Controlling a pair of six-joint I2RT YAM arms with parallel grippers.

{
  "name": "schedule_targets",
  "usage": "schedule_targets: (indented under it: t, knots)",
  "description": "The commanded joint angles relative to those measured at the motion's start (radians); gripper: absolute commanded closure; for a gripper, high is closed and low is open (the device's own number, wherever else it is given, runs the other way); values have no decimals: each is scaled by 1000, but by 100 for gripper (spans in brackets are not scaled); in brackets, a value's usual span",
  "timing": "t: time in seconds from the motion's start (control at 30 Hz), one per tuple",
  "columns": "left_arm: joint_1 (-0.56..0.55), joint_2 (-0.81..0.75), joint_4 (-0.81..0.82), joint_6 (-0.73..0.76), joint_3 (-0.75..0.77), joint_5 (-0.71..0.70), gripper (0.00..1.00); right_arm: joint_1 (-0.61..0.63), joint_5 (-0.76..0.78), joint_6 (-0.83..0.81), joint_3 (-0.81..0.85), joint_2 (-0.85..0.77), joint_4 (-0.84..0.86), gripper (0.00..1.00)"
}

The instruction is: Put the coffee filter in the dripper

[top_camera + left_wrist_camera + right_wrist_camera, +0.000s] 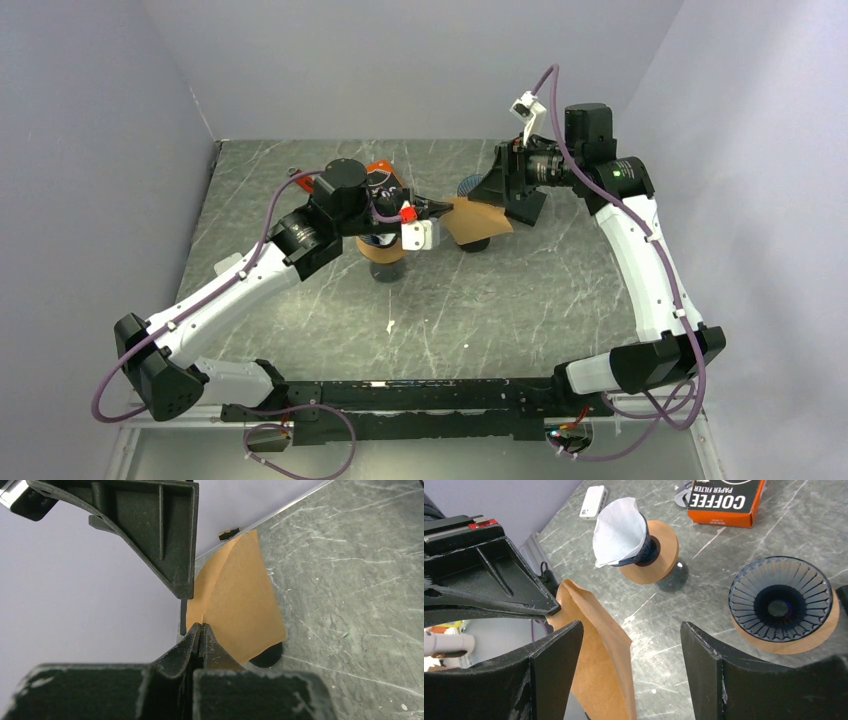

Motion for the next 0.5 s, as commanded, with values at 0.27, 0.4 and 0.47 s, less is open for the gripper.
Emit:
schedule_targets:
  t: [0.27,0.4,0.47]
  knots:
    - [-4,-22,32,13,1,42,100,27,-93,-121,-18,-39,-49,42]
    - [-4,-22,40,7,-3,40,100,30,-116,-125,-30,-40,-40,64]
    - [-4,-22,45,7,-5,38,100,32,-113,-121,-36,-45,-30,69]
